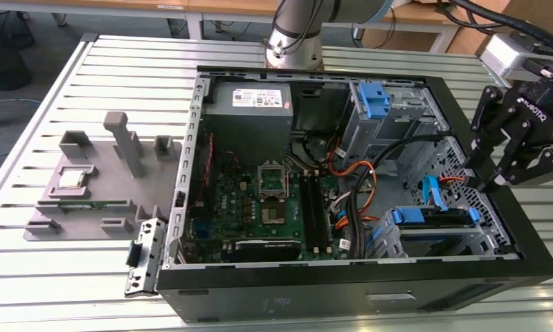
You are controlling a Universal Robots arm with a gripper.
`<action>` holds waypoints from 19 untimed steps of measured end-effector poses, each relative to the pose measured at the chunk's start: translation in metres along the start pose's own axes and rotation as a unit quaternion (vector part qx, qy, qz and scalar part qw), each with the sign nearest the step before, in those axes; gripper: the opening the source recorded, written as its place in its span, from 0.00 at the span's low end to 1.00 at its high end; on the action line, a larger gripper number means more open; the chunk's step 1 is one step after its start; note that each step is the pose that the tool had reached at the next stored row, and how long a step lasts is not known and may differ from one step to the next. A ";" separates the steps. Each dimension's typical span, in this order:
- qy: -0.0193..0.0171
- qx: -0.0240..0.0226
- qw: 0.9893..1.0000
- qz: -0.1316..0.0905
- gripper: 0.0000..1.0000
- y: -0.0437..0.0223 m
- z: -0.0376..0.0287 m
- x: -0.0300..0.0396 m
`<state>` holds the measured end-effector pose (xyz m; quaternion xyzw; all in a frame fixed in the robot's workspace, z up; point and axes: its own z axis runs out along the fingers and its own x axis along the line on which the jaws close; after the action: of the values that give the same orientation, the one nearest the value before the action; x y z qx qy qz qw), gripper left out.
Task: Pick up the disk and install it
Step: 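Insert the second disk wire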
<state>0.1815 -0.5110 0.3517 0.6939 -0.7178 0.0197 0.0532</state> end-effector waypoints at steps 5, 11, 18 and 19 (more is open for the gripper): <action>0.001 0.001 1.000 -0.008 0.47 0.0019 0.0025 -0.0001; 0.006 0.001 1.000 -0.009 0.47 0.0029 0.0054 -0.0004; 0.006 0.001 1.000 -0.009 0.46 0.0029 0.0055 -0.0004; 0.006 0.001 1.000 -0.009 0.46 0.0029 0.0055 -0.0004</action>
<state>0.1783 -0.5110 0.3464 0.7004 -0.7111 0.0244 0.0569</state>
